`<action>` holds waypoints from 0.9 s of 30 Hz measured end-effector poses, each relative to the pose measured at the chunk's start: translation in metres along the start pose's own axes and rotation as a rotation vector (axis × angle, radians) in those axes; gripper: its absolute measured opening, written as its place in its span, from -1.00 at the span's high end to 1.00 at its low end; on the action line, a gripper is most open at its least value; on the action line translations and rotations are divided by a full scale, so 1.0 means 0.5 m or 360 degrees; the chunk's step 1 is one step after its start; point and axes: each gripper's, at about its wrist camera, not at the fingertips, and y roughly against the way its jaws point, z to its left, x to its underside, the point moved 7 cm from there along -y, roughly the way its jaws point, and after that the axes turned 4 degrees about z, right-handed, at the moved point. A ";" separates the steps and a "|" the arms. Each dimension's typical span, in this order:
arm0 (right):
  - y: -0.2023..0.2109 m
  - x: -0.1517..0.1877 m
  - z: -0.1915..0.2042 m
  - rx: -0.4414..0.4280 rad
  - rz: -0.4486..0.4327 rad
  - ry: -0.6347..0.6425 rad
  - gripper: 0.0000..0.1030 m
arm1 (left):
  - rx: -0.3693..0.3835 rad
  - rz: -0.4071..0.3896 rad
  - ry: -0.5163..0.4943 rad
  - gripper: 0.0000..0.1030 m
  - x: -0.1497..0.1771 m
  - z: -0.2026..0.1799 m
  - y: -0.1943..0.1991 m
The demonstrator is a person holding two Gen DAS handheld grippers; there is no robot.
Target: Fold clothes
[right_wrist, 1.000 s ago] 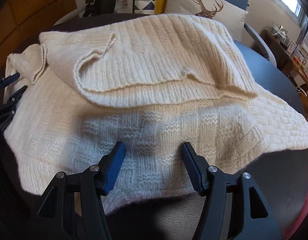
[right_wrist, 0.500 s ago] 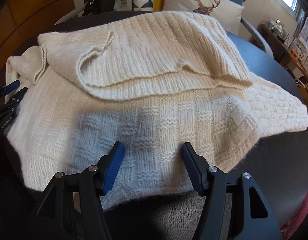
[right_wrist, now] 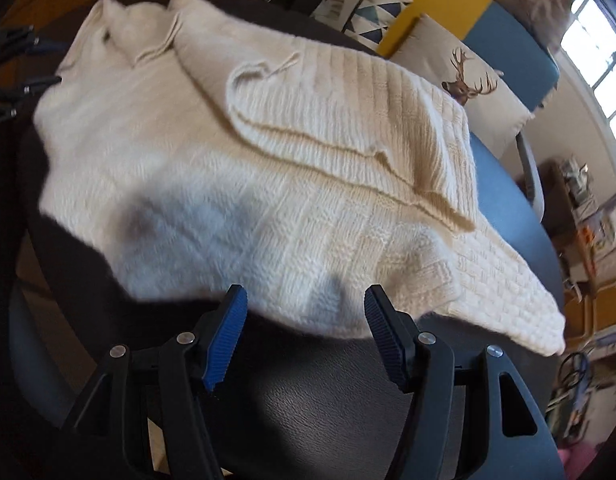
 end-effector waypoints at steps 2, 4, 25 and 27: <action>0.001 0.011 0.011 0.0005 -0.0004 0.0028 -0.25 | 0.0024 -0.0005 -0.0018 0.25 -0.003 -0.018 -0.005; 0.001 0.021 0.018 0.0001 -0.0018 0.0029 -0.25 | 0.0014 -0.0033 -0.0037 0.25 -0.019 -0.033 -0.008; -0.012 -0.047 0.049 -0.0149 -0.0132 -0.0056 -0.25 | 0.0090 -0.0184 -0.0412 0.25 -0.068 -0.119 0.036; -0.012 -0.046 0.047 -0.0160 -0.0133 -0.0074 -0.25 | 0.0160 -0.0202 -0.0404 0.25 -0.068 -0.115 0.050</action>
